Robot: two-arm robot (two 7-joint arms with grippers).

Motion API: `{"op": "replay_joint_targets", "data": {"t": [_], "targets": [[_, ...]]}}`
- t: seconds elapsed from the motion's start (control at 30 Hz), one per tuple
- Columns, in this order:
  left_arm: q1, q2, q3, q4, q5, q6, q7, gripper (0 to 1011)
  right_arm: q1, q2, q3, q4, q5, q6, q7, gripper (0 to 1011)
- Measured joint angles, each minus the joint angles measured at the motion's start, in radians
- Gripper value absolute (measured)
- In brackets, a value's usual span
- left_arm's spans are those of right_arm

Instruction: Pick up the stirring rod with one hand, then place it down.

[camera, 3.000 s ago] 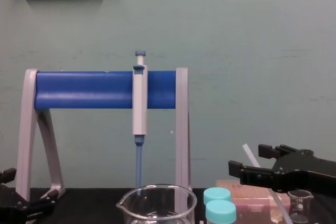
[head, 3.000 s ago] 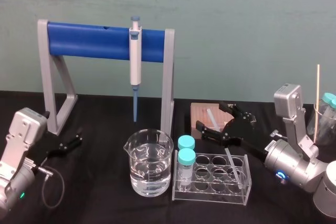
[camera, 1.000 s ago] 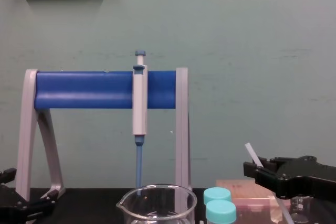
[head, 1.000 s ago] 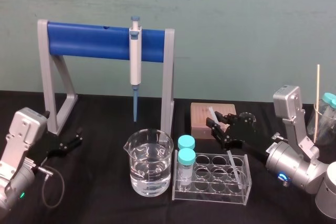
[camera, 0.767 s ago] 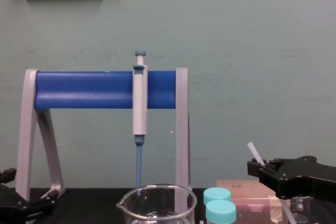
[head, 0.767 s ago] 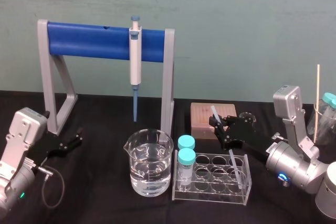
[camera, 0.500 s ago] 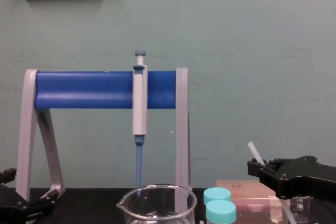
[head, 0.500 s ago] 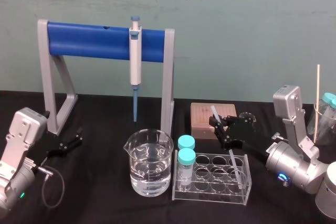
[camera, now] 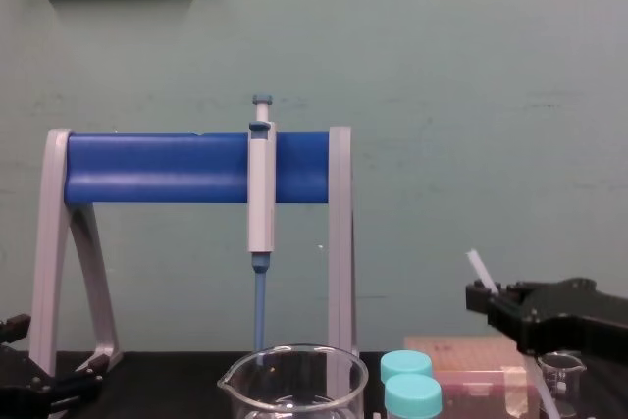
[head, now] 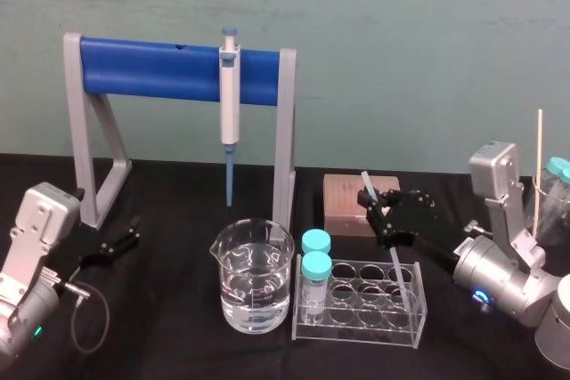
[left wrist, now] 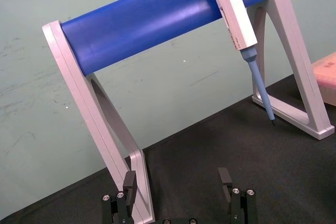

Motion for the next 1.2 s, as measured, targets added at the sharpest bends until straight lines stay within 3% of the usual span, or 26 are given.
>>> {"op": "replay_joint_targets", "data": {"t": [0.8,0.97,1.2], "targets": [[0.000,0.000,0.000,0.000,0.000,0.000,0.000,1000,-0.021,-0.039,0.096,-0.043,0.062,-0.174,0.019,67],[0.000,0.000,0.000,0.000,0.000,0.000,0.000,1000,-0.029,-0.042,0.108,-0.050,0.044,-0.246,0.025,67],[0.000,0.000,0.000,0.000,0.000,0.000,0.000,1000,-0.050,-0.046,0.125,-0.051,-0.033,-0.348,0.006,67]]}}
